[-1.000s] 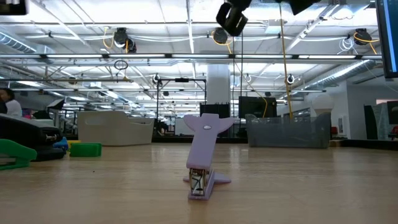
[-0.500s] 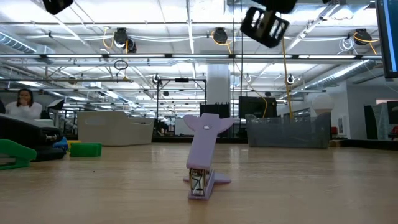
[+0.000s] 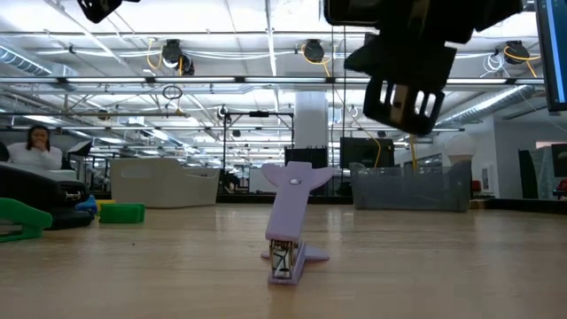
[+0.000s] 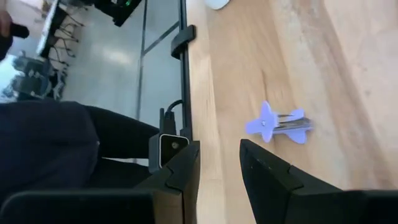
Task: Pick and place Stapler, Stapler remover, tape
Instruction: Put the purple staple remover into the white bin
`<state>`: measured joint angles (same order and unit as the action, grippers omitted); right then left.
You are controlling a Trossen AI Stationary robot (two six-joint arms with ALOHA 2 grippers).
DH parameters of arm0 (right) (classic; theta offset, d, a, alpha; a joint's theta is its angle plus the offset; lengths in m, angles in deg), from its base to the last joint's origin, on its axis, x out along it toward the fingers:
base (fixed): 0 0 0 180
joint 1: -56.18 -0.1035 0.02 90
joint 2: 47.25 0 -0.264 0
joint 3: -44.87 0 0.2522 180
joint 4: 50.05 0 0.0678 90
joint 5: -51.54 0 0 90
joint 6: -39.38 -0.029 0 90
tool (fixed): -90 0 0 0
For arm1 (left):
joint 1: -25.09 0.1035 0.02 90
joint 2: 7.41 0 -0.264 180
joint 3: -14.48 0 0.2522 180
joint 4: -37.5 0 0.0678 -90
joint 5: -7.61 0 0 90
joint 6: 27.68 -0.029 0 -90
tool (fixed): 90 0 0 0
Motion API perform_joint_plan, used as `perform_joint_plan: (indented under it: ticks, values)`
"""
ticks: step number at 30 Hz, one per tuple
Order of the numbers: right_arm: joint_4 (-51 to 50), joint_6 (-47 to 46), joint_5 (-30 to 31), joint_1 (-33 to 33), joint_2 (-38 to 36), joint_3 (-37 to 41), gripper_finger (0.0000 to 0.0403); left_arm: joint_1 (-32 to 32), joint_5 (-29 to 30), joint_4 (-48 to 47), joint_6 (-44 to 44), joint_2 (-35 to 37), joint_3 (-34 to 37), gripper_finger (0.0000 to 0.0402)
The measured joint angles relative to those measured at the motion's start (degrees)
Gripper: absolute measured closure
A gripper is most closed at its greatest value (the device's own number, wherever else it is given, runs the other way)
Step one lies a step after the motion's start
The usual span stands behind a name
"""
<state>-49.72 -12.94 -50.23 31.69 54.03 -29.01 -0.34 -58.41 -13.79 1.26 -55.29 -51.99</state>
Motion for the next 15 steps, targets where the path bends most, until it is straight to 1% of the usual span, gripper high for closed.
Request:
perform_joint_plan:
  ticks: [3, 6, 15]
  values:
    - [2.6, -3.11, -0.26, -0.02, 2.34, -0.06, 0.0298, 0.42, -0.58, -0.14, -1.13, 0.0, 0.0, 0.0314]
    - [2.19, -5.56, -0.35, -0.15, 4.31, -0.02, 0.0298, 0.42, -0.58, -0.51, -2.07, 0.02, 0.0, 0.0314]
    - [5.51, -8.78, -0.28, -0.13, 6.81, -0.04, 0.0298, 0.4, -3.58, -0.57, -2.97, 0.0, 0.0, 0.0314]
